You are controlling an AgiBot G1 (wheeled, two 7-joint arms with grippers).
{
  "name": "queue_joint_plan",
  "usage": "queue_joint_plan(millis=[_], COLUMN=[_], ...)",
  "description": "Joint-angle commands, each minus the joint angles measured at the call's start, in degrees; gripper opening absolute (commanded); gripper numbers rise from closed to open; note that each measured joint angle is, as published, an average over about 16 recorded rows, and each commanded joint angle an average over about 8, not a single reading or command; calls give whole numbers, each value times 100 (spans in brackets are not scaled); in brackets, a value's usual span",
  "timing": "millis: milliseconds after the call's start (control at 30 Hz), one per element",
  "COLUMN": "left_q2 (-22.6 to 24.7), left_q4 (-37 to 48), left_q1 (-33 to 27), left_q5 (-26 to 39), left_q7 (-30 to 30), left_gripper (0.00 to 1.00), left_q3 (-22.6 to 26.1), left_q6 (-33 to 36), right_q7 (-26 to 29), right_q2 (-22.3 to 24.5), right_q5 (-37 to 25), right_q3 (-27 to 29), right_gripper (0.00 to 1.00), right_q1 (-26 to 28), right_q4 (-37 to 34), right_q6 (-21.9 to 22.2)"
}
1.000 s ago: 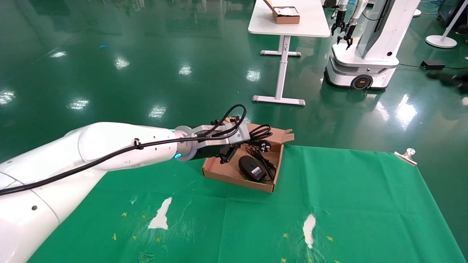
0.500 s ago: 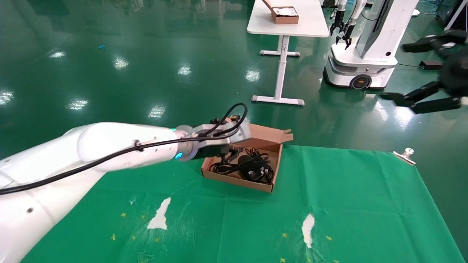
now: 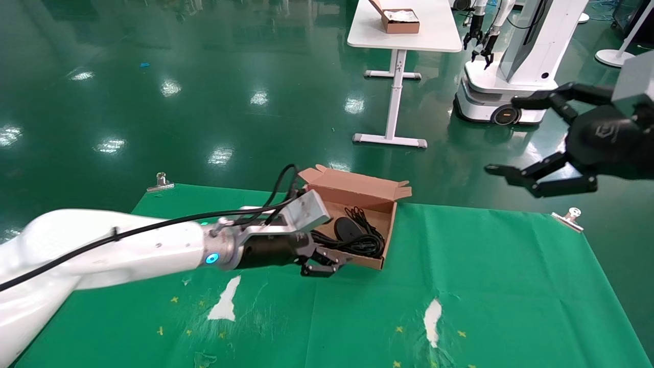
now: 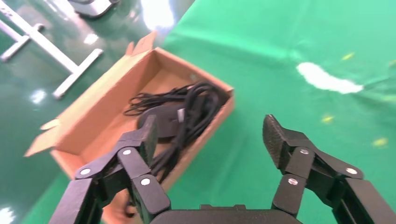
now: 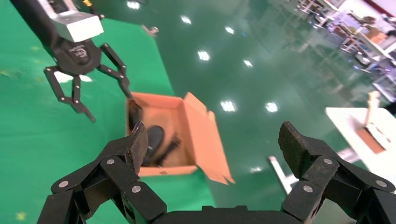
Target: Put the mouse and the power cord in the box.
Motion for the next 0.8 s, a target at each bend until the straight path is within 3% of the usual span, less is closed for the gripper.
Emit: queue_joint_plan(millis=[33,800], left_q2=[-145,-1837], left_q4=[-133,-1689], left_q1=[127,1618], left_q5=[-153,-1943], left_q7=[0,4], left_gripper=[100,100], left_q3=[-190,-2416], left_q6=[176,2235], right_q7=[88,1112], right_q2=[10,131], right_q5=[118,1493], right_q3=[57,724], right_gripper=[100,100], right_q1=[-171,-2172], right_q4=[158,2009], right_q6=[-16,-202])
